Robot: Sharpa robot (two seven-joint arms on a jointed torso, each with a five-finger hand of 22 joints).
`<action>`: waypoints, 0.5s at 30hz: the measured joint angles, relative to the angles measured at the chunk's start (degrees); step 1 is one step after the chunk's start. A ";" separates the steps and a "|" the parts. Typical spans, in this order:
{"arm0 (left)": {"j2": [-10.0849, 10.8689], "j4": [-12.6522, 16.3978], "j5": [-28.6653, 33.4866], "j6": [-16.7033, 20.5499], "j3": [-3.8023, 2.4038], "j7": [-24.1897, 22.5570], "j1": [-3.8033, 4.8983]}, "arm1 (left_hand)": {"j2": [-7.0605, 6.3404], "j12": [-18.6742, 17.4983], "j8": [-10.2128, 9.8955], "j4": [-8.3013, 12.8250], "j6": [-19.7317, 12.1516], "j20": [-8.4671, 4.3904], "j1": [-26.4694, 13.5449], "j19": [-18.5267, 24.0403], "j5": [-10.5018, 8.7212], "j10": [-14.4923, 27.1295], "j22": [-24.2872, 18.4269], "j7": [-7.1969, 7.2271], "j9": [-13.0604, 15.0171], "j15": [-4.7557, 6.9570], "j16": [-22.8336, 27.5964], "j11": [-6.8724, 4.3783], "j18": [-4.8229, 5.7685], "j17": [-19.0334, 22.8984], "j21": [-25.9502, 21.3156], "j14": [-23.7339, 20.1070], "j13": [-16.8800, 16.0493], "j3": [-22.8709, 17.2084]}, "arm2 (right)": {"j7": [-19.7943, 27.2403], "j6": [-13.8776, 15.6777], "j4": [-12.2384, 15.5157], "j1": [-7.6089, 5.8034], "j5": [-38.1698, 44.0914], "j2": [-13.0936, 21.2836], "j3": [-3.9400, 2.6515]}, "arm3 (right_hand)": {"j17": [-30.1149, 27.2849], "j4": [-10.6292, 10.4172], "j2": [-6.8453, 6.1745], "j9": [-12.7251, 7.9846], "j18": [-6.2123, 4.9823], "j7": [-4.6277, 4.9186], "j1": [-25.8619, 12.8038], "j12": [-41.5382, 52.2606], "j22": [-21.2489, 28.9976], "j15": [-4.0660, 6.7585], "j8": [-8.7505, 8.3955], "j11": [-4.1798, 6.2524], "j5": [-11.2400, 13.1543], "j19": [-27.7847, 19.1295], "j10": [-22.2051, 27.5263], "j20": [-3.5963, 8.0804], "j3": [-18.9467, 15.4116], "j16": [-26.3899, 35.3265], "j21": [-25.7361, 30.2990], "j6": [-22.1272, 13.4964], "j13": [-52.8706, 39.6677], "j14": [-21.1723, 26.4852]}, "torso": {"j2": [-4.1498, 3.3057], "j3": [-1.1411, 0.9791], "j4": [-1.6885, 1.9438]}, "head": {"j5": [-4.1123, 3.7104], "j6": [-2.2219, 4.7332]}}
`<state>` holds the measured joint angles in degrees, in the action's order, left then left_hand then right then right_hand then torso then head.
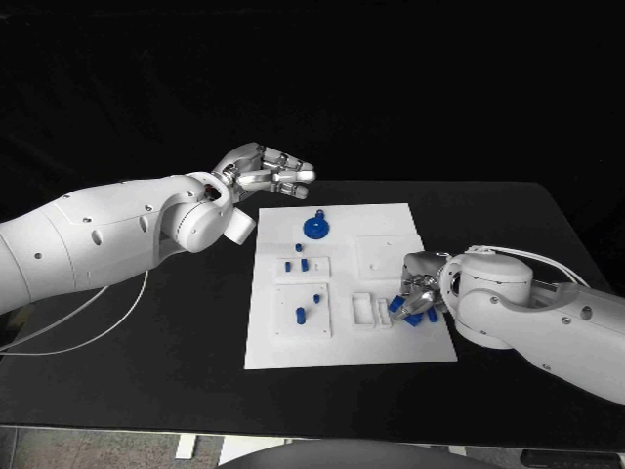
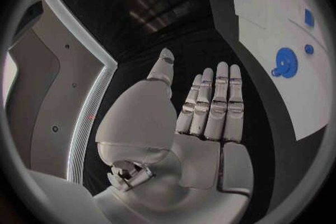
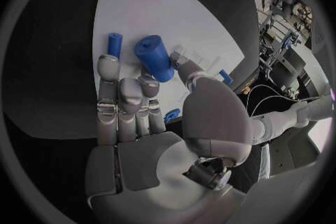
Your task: Assemble the parts on the task board
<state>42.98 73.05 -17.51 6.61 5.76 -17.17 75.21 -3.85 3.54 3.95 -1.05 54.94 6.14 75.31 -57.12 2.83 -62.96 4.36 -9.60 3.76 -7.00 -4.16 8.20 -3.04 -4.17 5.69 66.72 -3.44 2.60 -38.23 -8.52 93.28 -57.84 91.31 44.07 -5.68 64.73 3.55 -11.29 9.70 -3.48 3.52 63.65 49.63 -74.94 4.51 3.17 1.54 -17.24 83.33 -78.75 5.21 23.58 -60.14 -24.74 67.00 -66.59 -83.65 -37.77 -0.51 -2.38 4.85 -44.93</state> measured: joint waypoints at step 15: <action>0.09 0.02 -0.22 -0.32 0.01 0.17 0.00 | 0.00 0.00 0.00 0.00 0.00 0.00 0.00 0.00 0.88 0.00 0.01 0.00 0.00 -0.09 0.00 0.00 0.00 0.00 0.00 -0.09 0.00 0.00 | -1.12 3.51 1.11 -1.11 -10.03 2.05 -0.77 | 0.10 -0.56 1.14 -4.81 0.00 -0.51 -0.06 -0.50 0.01 0.31 0.30 0.62 -2.91 0.00 0.44 0.00 -1.70 -0.22 -0.45 1.90 0.28 0.14 | 0.07 0.10 -0.01 | 0.16 0.03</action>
<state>43.07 73.08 -17.74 6.28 5.77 -16.99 75.21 -3.85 3.54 3.95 -1.05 54.94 6.13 75.31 -57.12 3.71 -62.96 4.37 -9.60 3.76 -7.09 -4.16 8.20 -3.04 -4.17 5.69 66.63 -3.44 2.60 -39.35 -5.01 94.40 -58.95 81.28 46.13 -6.45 64.83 2.98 -10.15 4.89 -3.48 3.01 63.59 49.13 -74.93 4.82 3.48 2.15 -20.15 83.33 -78.31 5.21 21.88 -60.35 -25.19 68.90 -66.31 -83.51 -37.70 -0.41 -2.39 5.02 -44.91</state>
